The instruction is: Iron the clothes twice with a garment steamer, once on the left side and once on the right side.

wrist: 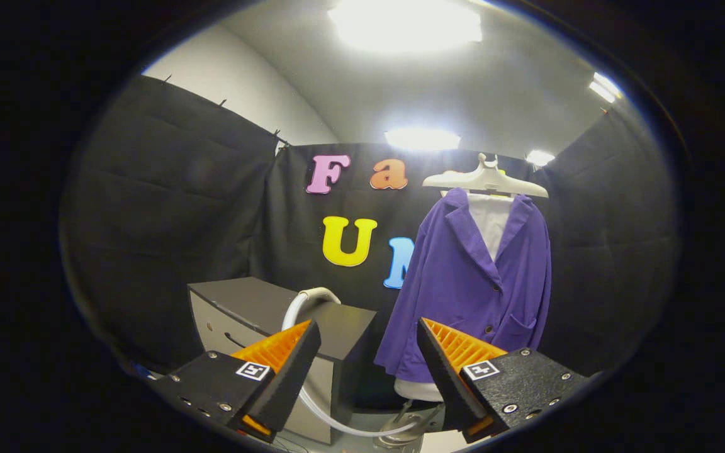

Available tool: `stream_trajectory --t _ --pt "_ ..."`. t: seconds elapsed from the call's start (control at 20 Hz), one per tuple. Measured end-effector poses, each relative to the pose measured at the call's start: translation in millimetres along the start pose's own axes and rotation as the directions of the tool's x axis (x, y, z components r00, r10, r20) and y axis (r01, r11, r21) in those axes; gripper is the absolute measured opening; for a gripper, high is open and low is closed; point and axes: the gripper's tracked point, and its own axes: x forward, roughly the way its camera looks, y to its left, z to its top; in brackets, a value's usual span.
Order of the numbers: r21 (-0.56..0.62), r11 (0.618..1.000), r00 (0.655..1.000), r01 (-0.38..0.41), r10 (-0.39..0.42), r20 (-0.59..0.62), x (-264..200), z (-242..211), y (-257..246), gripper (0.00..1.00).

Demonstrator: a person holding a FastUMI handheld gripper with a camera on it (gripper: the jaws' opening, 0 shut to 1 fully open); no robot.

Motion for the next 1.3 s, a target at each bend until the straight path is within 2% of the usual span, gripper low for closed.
stream_trajectory --t 0.2,0.5,0.85,1.0,1.3 --pt "0.030 0.999 1.000 0.025 -0.025 -0.009 14 -3 -15 0.95" --pt "0.002 1.000 0.999 0.007 -0.007 -0.040 49 1 -2 0.95" --pt "0.071 0.996 0.992 -0.057 0.065 -0.109 114 12 46 0.95" --pt "0.082 0.993 0.981 -0.085 0.098 -0.166 153 13 76 0.95" --pt "0.183 0.977 0.950 -0.113 0.160 -0.268 233 7 147 0.95"
